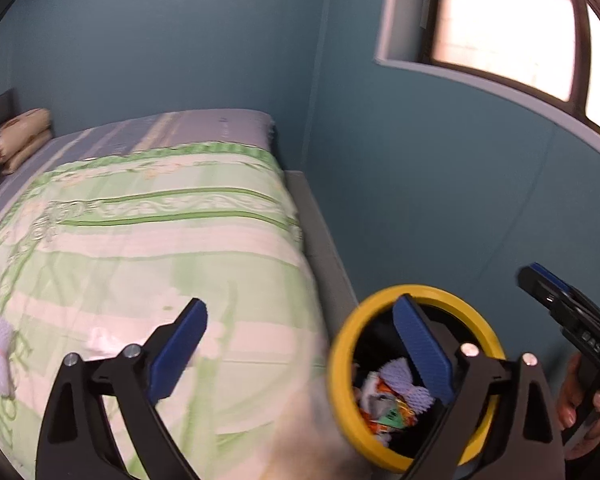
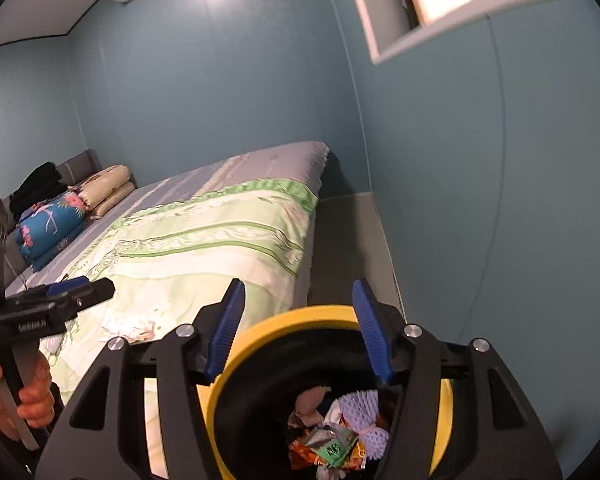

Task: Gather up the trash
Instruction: 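Move both tools back over the white tissue and foam mesh on the bed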

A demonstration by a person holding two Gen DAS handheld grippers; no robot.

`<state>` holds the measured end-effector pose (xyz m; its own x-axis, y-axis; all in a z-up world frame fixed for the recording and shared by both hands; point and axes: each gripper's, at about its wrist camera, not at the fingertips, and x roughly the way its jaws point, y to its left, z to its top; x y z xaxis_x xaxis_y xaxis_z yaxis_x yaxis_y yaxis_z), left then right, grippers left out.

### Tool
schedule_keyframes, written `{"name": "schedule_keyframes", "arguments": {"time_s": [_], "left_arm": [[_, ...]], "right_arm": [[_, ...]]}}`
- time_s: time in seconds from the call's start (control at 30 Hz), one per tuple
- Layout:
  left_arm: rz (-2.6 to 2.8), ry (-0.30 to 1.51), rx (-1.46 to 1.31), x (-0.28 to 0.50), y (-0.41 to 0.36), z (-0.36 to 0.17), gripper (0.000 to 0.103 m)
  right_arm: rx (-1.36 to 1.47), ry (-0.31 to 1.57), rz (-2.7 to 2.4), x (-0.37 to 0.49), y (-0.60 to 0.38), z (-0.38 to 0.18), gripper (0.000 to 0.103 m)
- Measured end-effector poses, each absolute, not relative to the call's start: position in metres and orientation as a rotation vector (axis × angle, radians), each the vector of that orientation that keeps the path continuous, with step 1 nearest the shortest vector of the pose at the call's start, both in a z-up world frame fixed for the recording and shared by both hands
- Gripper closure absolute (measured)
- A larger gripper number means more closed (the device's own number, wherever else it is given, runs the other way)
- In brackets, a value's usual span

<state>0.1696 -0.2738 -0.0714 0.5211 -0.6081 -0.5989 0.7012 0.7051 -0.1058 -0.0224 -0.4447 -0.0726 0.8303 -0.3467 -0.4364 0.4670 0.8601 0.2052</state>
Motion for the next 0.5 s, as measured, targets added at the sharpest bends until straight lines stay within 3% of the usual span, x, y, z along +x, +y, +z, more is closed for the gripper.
{"name": "schedule_keyframes", "arguments": {"time_s": [0.2,0.5], "left_arm": [[-0.669,0.625,0.135,0.194,-0.226,-0.059,0.008],[-0.430,0.617,0.128,0.235,-0.131,-0.063,0.008]], "right_arm": [[0.222,0.383,-0.379,-0.001,-0.412,-0.061,0.039],[0.096,0.452,-0.171,0.075,-0.342,-0.074,0.039]]}}
